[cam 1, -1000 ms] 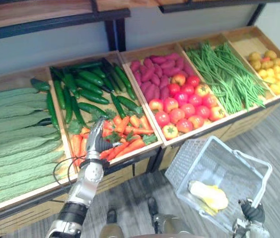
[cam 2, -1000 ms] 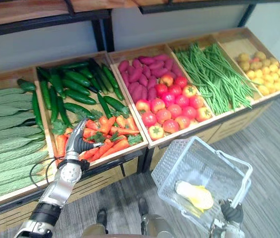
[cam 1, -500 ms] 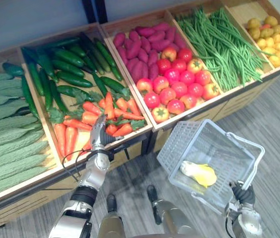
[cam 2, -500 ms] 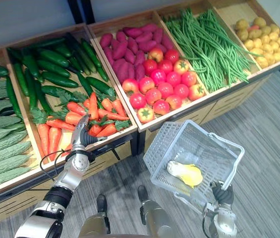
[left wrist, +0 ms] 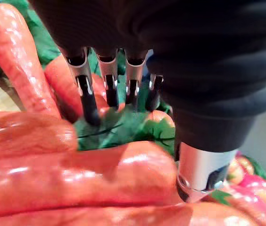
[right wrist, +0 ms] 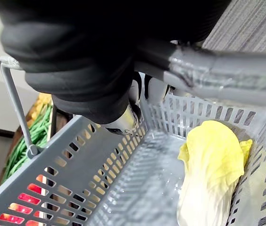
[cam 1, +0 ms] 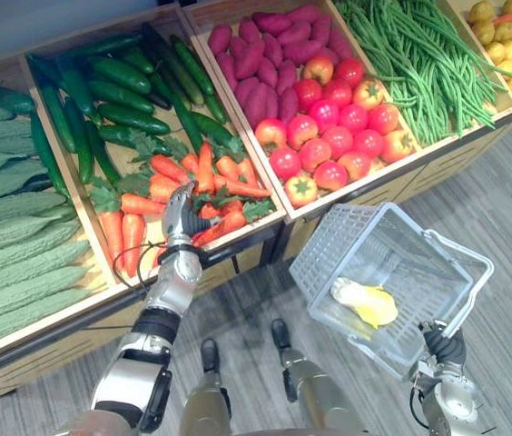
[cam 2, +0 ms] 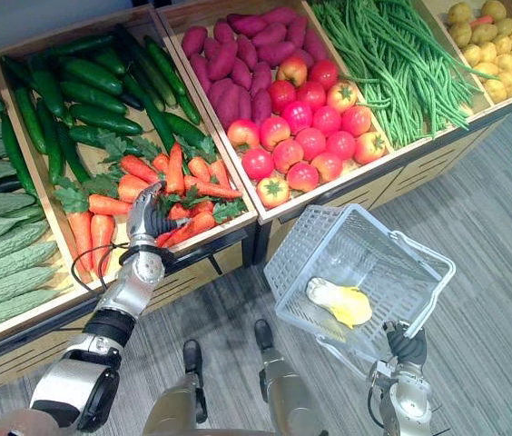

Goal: Pick vegetable in the basket

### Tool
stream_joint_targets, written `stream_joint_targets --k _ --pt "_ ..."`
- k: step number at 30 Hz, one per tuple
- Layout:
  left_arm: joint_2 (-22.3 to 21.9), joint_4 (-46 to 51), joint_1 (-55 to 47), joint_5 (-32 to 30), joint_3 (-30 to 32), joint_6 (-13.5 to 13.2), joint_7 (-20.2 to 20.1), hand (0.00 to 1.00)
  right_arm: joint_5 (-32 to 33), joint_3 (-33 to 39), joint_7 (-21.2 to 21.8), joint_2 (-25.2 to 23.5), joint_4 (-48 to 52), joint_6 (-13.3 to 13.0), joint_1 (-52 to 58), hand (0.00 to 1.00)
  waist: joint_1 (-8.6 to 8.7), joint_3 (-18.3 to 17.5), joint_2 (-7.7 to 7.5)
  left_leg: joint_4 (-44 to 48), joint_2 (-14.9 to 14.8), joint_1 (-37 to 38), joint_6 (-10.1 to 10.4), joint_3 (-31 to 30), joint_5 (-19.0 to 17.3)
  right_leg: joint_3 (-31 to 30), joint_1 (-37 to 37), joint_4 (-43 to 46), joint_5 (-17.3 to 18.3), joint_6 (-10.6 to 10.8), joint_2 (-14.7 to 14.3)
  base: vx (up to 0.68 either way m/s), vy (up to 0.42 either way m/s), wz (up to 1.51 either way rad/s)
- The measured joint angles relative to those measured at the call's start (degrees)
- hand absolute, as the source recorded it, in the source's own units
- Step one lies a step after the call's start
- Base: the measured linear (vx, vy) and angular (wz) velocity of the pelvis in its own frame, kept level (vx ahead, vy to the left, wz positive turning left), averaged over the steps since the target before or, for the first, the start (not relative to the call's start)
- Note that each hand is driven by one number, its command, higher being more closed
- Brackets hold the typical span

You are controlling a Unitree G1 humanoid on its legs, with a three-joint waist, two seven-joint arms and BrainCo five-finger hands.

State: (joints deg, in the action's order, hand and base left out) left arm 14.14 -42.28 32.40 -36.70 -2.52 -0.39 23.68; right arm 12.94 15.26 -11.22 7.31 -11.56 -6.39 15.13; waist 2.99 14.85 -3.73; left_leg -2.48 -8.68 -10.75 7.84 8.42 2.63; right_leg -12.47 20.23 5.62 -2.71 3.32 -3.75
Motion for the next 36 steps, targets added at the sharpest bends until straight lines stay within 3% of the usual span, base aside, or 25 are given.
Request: stream_joint_targets --k 5,22,36 --pt "0.2 0.1 -0.1 -0.2 -0.3 -0.1 0.1 1.00 0.0 1.4 -0.3 0.0 0.4 0.0 1.2 1.00 0.26 0.2 0.12 -0.6 1.0 0.7 -0.1 0.0 0.1 0.0 -0.1 0.2 -2.0 0.4 0.9 0.07 0.019 0.00" --pt "0.8 5.0 -1.0 0.1 -0.1 0.7 0.6 1.00 0.0 1.9 -0.3 -0.2 1.4 -1.1 1.9 1.00 1.16 1.7 0.15 -0.7 2.1 1.6 -0.7 -0.3 0.5 0.0 -1.0 0.0 -2.0 0.3 1.9 0.02 0.014 0.01" --pt "-0.2 34.4 -12.2 6.6 6.1 1.0 7.9 1.00 0.0 2.7 -0.2 -2.5 1.3 -1.2 2.8 1.00 0.94 2.2 0.24 -1.5 2.2 4.8 -0.8 -0.6 0.4 0.1 -4.4 -1.0 -1.5 0.1 1.9 0.03 0.012 0.01"
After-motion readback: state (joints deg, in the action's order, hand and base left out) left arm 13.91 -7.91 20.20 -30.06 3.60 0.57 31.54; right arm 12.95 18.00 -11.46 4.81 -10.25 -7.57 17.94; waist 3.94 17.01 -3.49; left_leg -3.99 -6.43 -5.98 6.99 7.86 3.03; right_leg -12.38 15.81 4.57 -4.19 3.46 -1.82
